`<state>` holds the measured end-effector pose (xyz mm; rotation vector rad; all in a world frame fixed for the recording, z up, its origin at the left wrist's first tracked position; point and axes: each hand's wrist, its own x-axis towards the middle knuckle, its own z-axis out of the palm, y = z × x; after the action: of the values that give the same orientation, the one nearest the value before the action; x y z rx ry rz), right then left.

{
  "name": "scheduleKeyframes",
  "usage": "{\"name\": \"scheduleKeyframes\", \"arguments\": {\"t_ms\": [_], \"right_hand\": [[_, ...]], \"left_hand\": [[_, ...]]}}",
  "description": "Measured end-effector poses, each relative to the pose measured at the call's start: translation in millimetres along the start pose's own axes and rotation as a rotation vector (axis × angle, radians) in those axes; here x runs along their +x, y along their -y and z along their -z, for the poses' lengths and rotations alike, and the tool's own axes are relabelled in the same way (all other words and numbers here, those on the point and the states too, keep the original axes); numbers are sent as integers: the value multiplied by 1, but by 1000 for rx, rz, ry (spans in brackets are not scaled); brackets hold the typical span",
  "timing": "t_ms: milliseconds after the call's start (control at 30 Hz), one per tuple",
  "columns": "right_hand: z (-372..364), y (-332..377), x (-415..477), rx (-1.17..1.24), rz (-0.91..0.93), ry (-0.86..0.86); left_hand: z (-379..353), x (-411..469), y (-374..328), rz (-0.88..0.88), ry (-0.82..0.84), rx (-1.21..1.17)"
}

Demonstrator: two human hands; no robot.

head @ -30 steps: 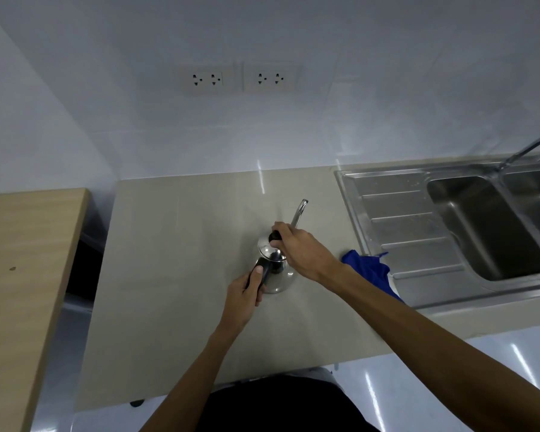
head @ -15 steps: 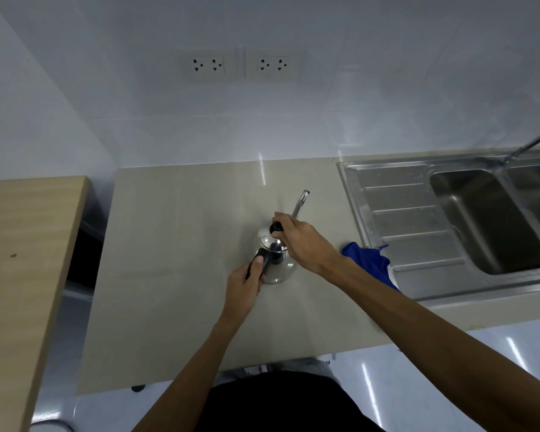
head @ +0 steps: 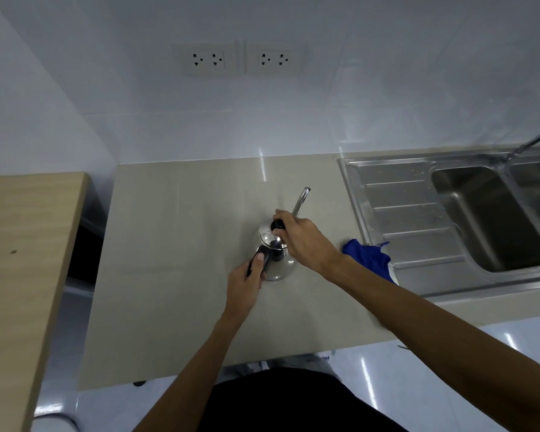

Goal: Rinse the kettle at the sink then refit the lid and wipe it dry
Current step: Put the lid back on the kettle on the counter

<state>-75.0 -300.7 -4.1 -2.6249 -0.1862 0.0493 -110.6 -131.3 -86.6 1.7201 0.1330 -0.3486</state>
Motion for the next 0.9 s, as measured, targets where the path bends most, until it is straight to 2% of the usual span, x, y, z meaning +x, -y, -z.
{"name": "scheduleKeyframes", "arguments": {"t_ms": [100,167,367,467,633,733,900], "right_hand": [[3,-2,5,-14,11,42],[4,-4,7,62,-8,69],[-7,-1,1,329,-165,-38],[-18,2,10,381,-187,-61],[-31,7,14,582,-339,-229],[-34,8,16,525,-358,-263],[-34,6,19,437,-252,-282]], "left_hand": [[-1,1,-2,5,5,7],[-1,2,-1,-7,0,16],[0,1,0,-21,5,13],[1,2,2,-18,24,15],[0,2,2,-24,19,21],[0,2,0,-28,18,19],[0,3,2,-21,25,13]]}}
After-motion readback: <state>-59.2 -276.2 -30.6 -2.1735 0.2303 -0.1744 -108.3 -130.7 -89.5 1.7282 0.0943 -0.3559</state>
